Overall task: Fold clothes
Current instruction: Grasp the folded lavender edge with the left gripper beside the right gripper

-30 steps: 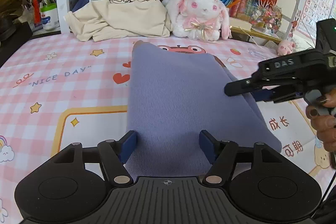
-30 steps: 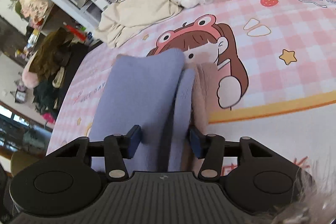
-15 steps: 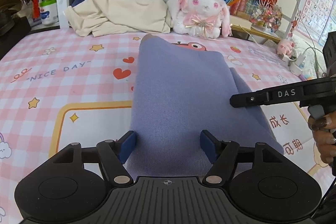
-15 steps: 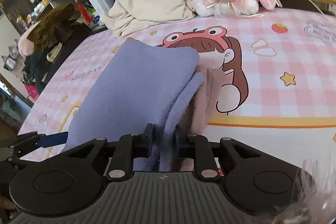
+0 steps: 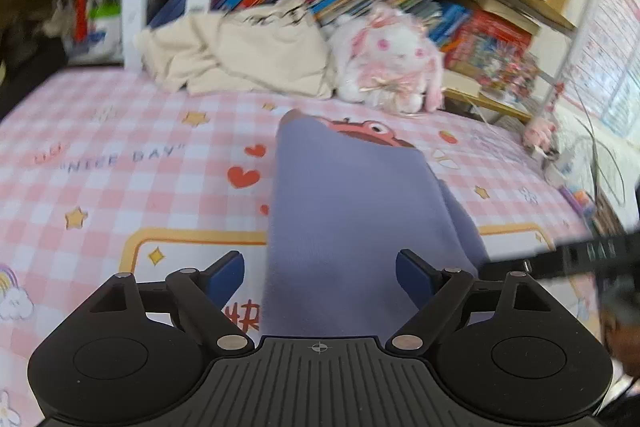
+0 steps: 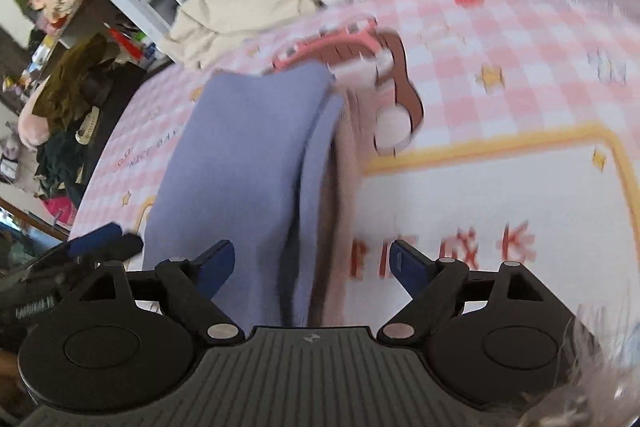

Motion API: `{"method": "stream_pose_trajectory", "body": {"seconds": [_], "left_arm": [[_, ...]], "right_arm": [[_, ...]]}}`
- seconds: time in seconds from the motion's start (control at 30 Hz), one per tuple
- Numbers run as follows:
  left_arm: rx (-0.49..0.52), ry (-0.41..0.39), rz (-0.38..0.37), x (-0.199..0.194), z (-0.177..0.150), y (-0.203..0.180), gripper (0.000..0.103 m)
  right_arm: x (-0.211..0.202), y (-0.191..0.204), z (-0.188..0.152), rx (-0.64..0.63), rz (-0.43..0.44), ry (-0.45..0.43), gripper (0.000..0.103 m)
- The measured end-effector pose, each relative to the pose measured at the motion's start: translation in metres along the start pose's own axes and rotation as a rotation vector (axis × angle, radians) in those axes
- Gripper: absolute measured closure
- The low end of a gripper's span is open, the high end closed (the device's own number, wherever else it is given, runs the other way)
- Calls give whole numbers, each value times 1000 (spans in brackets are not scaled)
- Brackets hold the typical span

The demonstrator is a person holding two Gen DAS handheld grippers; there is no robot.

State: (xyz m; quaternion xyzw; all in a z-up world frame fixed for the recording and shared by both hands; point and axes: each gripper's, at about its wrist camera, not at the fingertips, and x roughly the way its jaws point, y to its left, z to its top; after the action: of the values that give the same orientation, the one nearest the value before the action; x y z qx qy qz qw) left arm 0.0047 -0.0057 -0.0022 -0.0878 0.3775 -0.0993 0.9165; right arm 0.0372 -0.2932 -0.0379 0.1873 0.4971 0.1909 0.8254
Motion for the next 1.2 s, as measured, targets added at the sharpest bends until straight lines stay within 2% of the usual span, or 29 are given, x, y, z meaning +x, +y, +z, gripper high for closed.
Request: {"method": "stream_pose_trajectory", "body": {"seconds": [0.1, 0.3, 0.43, 0.47, 0.5, 0.57, 0.63, 0.73, 0.8, 0.87, 0.93, 1.0, 1.13, 1.2], "left_arm": [[-68, 63, -28, 13, 5, 13, 18], [-198, 176, -143, 40, 2, 40, 19], [-279, 210, -235, 52, -3, 51, 19], [-282, 207, -245, 54, -3, 51, 19], [-285, 204, -254, 55, -2, 52, 21], [-297, 206, -272, 58, -2, 51, 22], [-288, 207, -266, 59, -1, 48, 23], [-258, 205, -237, 56, -2, 44, 34], [-247, 190, -221, 50, -3, 41, 44], [-190, 168, -195, 41, -2, 32, 51], [-121, 147, -172, 32, -2, 21, 53], [-108, 160, -176, 30, -2, 20, 53], [-182, 216, -213, 33, -6, 32, 48], [-218, 239, -225, 37, -9, 37, 44]], "right_arm": [[4, -6, -6, 56, 18, 36, 19], [7, -13, -14, 157, 35, 48, 19], [11, -7, -14, 163, 39, 34, 21], [13, -5, -14, 162, 43, 33, 24], [15, -3, -14, 160, 50, 33, 31], [19, 2, -13, 151, 40, 23, 34], [21, 8, -12, 129, 13, 12, 43], [21, 15, -14, 77, -15, -4, 56], [17, 26, -17, -22, -45, -35, 67], [11, 41, -21, -158, -88, -76, 71], [6, 55, -26, -272, -124, -105, 73], [5, 54, -27, -282, -133, -86, 73], [2, 36, -21, -169, -75, -24, 72], [3, 26, -19, -110, -58, 4, 67]]}}
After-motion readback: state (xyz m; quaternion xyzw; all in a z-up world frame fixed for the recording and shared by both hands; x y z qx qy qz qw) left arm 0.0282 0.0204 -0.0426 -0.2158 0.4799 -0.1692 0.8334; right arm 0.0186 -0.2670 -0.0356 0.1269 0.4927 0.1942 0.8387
